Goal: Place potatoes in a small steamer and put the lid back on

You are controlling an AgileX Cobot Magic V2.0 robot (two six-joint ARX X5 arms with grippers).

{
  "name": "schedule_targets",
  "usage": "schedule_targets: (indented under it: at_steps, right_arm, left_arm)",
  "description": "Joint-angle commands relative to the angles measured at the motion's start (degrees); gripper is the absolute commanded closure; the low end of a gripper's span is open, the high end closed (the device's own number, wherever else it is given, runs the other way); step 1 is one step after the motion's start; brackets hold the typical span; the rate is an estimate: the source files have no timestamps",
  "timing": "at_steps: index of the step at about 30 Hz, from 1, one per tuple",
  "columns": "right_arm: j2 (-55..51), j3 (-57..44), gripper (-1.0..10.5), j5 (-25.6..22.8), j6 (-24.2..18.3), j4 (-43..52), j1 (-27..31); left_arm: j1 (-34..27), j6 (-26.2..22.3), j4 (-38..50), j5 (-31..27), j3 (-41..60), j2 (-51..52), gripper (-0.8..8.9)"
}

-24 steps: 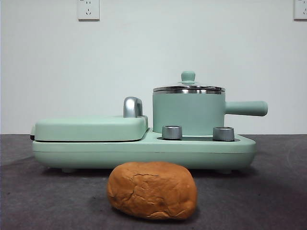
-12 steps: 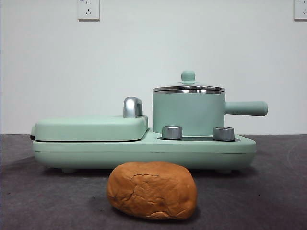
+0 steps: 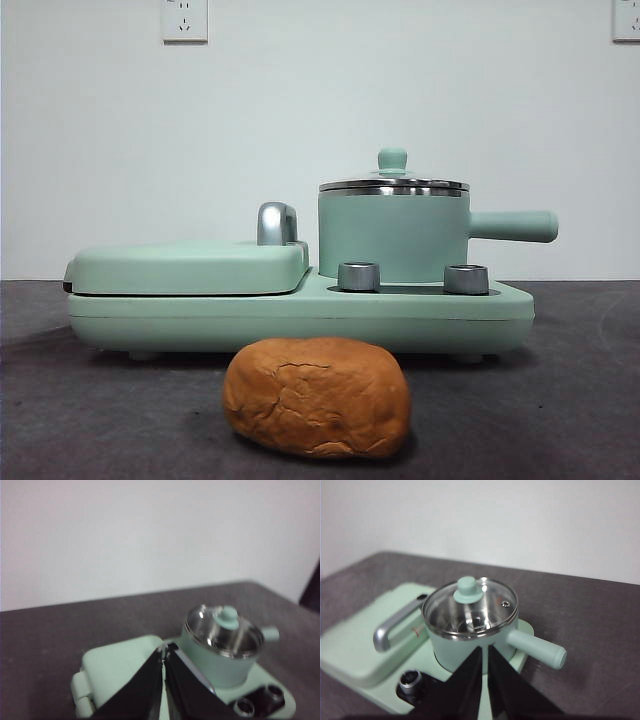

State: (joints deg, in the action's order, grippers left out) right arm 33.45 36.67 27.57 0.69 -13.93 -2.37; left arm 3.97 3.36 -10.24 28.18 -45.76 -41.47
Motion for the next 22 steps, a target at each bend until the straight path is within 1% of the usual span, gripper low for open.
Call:
schedule_targets:
  at_steps: [1, 2, 3, 6, 9, 12, 14, 15, 17, 18, 20, 21, 22]
  right_arm:
    - [4.09, 3.39, 9.3, 0.59, -8.35, -1.07, -0.9]
    - [5.33, 4.35, 9.3, 0.52, -9.66, -1.6, -1.27]
    - [6.82, 5.64, 9.3, 0.48, -11.08, -2.27, -1.86]
    - [10.03, 8.39, 9.3, -0.28, -13.51, -3.23, -3.82]
    - [12.74, 11.02, 9.3, -2.16, -16.74, -4.92, -6.36]
    - [14.97, 12.96, 9.3, -4.55, -20.0, -6.56, -9.2]
    - [15.85, 13.62, 9.3, -5.95, -21.31, -7.48, -10.47]
    - [16.37, 13.84, 9.3, -6.75, -21.94, -7.85, -11.17]
    - [16.74, 13.86, 9.3, -6.84, -22.71, -8.13, -11.82]
    - [16.83, 13.86, 9.0, -6.84, -22.71, -8.35, -12.0]
    - [17.0, 13.86, 8.0, -6.84, -22.64, -8.55, -12.13]
    - [17.0, 13.86, 7.5, -6.84, -22.6, -8.72, -12.13]
    - [17.0, 13.86, 7.3, -6.84, -22.6, -8.79, -12.13]
  left_arm:
    - [1.49, -9.46, -2.16, 1.07, -3.69, -4.46, 8.08]
    - [2.19, -11.78, -3.17, 1.07, -4.79, -5.81, 8.08]
    - [3.21, -15.15, -4.46, 1.07, -6.1, -7.43, 8.08]
    - [5.7, -22.6, -7.41, 1.03, -8.81, -10.97, 8.08]
    - [8.35, -27.91, -9.6, 0.46, -10.38, -13.44, 8.08]
    - [10.75, -31.1, -9.75, -0.74, -10.69, -14.93, 8.07]
    - [11.93, -32.52, -9.73, -0.76, -10.69, -15.45, 8.08]
    - [12.61, -32.54, -9.73, -0.76, -10.69, -15.54, 8.07]
    - [13.35, -32.48, -9.49, -0.76, -10.69, -15.58, 7.89]
    - [13.57, -32.48, -9.42, -0.74, -10.69, -15.56, 7.35]
    - [13.79, -32.35, -9.44, -0.74, -10.69, -15.56, 6.38]
    - [13.86, -32.11, -9.46, -0.74, -10.69, -15.56, 6.06]
    - [13.86, -31.93, -9.44, -0.74, -10.69, -15.56, 5.85]
